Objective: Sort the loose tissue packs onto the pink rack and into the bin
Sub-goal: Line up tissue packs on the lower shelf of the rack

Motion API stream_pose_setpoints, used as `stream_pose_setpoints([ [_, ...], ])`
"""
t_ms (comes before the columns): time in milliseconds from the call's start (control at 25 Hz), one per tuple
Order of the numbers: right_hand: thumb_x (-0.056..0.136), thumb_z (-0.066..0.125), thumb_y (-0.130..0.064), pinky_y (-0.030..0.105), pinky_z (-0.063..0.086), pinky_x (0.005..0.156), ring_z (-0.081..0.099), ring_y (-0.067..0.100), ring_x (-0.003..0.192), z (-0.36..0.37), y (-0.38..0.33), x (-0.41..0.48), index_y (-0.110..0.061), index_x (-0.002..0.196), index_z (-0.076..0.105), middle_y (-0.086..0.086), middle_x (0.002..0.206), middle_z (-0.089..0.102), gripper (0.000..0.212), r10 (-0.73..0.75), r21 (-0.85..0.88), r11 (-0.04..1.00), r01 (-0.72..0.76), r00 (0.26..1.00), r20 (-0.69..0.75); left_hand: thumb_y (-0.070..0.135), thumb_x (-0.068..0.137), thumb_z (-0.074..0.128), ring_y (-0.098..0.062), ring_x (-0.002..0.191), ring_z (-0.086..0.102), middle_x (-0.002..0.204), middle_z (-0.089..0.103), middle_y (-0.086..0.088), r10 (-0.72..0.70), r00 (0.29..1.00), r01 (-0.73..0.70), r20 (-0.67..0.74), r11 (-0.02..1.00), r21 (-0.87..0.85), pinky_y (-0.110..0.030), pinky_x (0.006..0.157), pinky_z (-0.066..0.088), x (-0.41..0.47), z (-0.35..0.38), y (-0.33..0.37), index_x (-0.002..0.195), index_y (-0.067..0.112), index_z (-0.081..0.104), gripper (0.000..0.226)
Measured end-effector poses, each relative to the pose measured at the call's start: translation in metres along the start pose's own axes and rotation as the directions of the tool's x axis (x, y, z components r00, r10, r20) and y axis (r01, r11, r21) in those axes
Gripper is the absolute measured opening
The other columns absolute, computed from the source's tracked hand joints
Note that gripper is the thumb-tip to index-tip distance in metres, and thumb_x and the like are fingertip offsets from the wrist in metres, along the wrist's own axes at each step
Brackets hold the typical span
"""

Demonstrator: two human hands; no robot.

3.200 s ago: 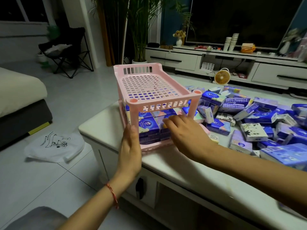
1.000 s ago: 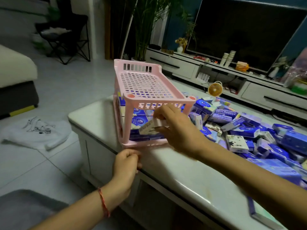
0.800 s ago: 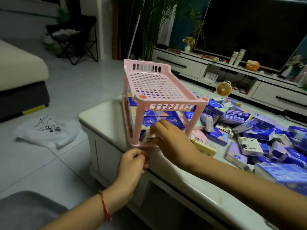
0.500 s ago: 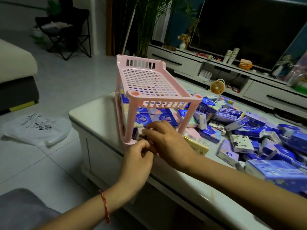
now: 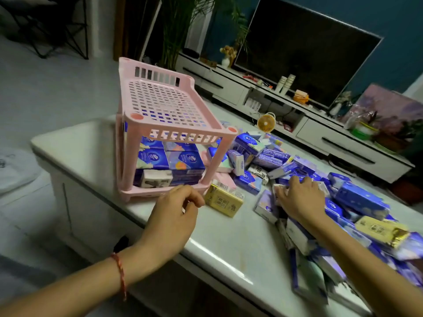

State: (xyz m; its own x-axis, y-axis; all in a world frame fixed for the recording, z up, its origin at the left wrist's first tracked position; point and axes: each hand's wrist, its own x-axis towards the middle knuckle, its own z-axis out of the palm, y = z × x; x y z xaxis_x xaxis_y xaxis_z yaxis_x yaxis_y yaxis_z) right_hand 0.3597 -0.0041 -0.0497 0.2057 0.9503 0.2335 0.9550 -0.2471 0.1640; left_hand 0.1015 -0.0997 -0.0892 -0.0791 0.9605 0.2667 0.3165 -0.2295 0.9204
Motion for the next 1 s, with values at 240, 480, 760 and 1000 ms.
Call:
stream_pose_setpoints([
  [240, 0.086, 0.057, -0.039, 0.033, 0.039, 0.071, 0.054, 0.035, 0.104, -0.008, -0.009, 0.008, -0.007, 0.115, 0.045, 0.017, 0.115, 0.059, 0.045, -0.074, 0.086, 0.994, 0.066, 0.993, 0.09, 0.014, 0.077, 0.038, -0.014, 0.098, 0.049, 0.099, 0.063, -0.005, 0.523, 0.852, -0.441, -0.003, 0.721, 0.535, -0.028, 0.086, 0.043, 0.004, -0.009, -0.003, 0.095, 0.008, 0.065, 0.032],
  [480, 0.077, 0.069, -0.037, 0.033, 0.043, 0.068, 0.052, 0.031, 0.093, -0.042, -0.031, -0.014, -0.016, 0.125, 0.039, 0.016, 0.124, 0.042, 0.06, -0.2, 0.14, 0.97, 0.199, 0.98, -0.007, 0.018, 0.064, 0.054, -0.036, 0.11, 0.058, 0.117, 0.061, -0.019, 0.329, 0.944, -0.169, -0.025, 0.548, 0.819, -0.05, 0.09, 0.047, -0.001, -0.019, -0.021, 0.12, 0.0, 0.046, 0.059],
  [760, 0.074, 0.062, -0.031, 0.019, 0.044, 0.074, 0.047, 0.008, 0.088, -0.062, -0.113, -0.086, -0.022, 0.103, 0.044, -0.003, 0.099, 0.042, 0.036, -0.46, 0.629, 0.384, 0.676, 0.73, -0.505, 0.02, 0.063, 0.057, -0.037, 0.108, 0.061, 0.115, 0.063, -0.024, 0.301, 0.948, -0.206, 0.103, 0.331, 0.921, -0.044, 0.101, 0.041, -0.005, -0.032, -0.03, 0.116, -0.005, 0.061, 0.059],
  [1000, 0.078, 0.052, -0.038, -0.004, 0.03, 0.086, 0.031, -0.007, 0.095, -0.026, -0.149, -0.092, -0.02, 0.111, 0.039, -0.001, 0.112, 0.033, 0.04, -0.439, 0.53, 0.355, 0.77, 0.638, -0.632, 0.031, 0.07, 0.072, -0.034, 0.131, 0.039, 0.144, 0.036, -0.021, 0.155, 0.983, -0.144, 0.101, 0.294, 0.945, -0.046, 0.105, 0.034, -0.007, -0.041, -0.01, 0.141, -0.001, 0.034, 0.086],
])
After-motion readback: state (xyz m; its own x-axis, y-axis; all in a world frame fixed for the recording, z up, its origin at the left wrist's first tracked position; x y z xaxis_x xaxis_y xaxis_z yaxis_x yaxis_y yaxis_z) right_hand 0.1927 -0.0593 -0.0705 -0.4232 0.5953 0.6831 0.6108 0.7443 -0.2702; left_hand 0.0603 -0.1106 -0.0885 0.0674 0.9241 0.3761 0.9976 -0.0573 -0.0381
